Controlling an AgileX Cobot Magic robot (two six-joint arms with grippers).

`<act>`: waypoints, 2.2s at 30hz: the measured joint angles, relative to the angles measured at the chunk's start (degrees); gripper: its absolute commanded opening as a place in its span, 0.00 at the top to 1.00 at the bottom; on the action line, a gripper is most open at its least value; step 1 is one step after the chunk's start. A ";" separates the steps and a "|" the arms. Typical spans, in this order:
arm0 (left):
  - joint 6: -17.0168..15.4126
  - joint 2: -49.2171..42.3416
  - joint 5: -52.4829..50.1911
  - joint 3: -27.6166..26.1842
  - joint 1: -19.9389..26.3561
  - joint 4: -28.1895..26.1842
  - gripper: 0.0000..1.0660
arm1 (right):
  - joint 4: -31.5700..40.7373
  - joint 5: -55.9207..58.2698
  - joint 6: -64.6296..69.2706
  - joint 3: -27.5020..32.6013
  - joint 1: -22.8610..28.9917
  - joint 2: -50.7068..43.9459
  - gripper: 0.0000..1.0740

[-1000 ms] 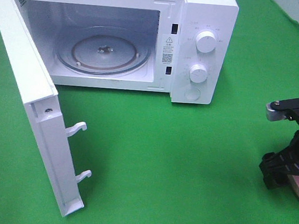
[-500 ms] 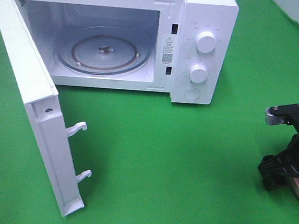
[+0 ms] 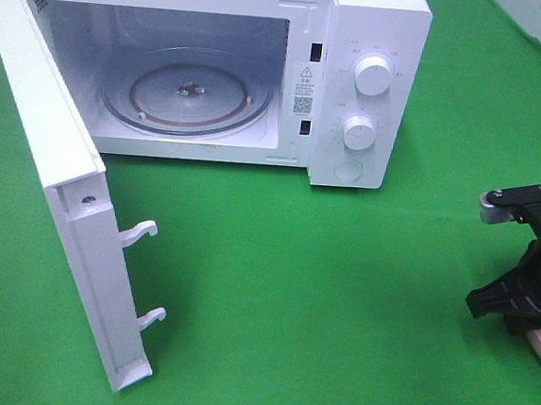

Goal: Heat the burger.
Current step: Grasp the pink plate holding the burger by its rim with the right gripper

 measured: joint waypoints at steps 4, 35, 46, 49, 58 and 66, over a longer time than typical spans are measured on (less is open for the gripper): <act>0.00 0.00 0.00 0.00 0.00 0.00 0.06 | 0.23 0.40 0.23 0.00 0.00 -0.06 1.00; 0.00 0.00 0.00 0.00 0.00 0.00 0.06 | -12.49 12.61 16.62 -0.34 6.88 -3.50 1.00; 0.00 0.00 0.00 0.00 0.00 0.00 0.06 | -16.16 18.11 22.52 -0.34 12.43 -3.50 1.00; 0.00 0.00 0.00 0.00 0.00 0.00 0.06 | -16.27 18.51 22.80 -0.34 12.89 -3.50 1.00; 0.00 0.00 0.00 0.00 0.00 0.00 0.06 | -17.25 22.06 23.95 -0.34 20.17 -3.50 1.00; 0.00 0.00 0.00 0.00 0.00 0.00 0.06 | -17.30 23.78 25.73 2.06 26.87 -8.42 1.00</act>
